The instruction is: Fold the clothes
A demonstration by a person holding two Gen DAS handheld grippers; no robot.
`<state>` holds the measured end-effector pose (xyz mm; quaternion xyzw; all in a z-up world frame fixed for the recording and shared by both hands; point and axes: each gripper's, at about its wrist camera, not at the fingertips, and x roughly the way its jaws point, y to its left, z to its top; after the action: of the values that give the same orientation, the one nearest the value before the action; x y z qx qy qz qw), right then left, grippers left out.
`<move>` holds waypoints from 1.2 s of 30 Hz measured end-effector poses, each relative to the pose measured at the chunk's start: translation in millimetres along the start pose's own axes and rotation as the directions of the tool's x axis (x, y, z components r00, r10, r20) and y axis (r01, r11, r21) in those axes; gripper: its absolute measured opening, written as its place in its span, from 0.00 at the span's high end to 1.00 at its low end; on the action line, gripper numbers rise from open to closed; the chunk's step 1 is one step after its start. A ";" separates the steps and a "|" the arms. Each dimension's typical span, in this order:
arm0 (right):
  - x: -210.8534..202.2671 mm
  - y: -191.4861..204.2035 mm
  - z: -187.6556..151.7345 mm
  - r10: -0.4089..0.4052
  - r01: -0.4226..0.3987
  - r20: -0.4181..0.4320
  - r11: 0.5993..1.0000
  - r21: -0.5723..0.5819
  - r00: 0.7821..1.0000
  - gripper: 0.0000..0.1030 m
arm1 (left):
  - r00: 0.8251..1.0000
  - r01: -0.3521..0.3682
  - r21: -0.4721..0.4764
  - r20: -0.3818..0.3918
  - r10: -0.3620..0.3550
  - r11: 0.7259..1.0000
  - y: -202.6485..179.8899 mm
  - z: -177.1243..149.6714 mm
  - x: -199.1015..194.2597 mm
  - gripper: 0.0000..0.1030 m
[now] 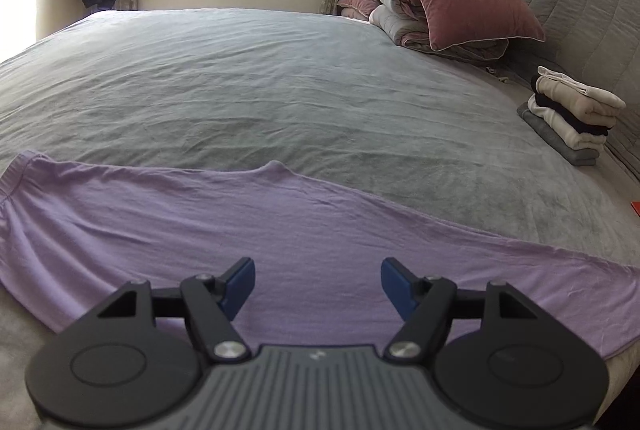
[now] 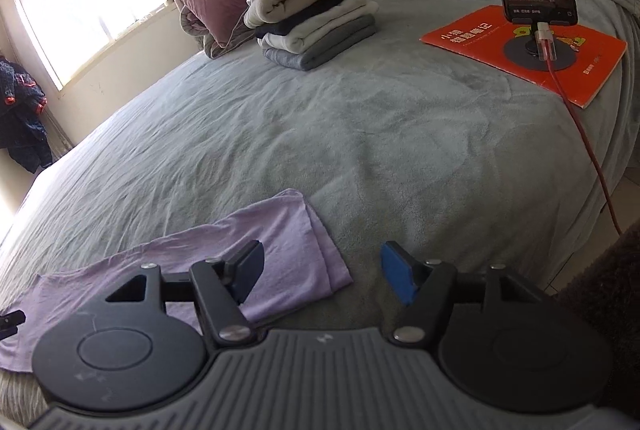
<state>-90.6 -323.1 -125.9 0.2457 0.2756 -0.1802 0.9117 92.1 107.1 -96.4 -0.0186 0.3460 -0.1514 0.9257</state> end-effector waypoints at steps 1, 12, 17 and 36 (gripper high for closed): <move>1.2 2.6 -1.2 -0.015 0.015 0.001 1.000 -0.017 1.000 0.34 | 1.000 -0.002 0.003 -0.004 0.002 1.000 -1.3 1.4 -1.1 0.30; 6.8 15.9 -8.9 -0.116 0.118 0.023 0.988 -0.104 0.993 0.40 | 1.000 0.015 0.026 -0.007 -0.015 1.000 -17.1 9.9 -6.9 0.26; 6.0 20.9 -11.2 -0.138 0.142 0.039 0.981 -0.132 0.990 0.47 | 1.000 0.027 0.035 -0.017 -0.026 0.999 -24.7 12.2 -4.3 0.25; 0.4 21.0 -8.0 -0.109 0.118 0.068 0.982 -0.146 0.992 0.84 | 0.907 0.400 -0.151 -0.080 -0.414 0.904 -49.5 18.4 20.3 0.27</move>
<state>-83.8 -301.7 -124.6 0.1547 0.2745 -0.2180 0.9237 105.3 52.7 -88.5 -0.1431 0.3942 -0.3191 0.8499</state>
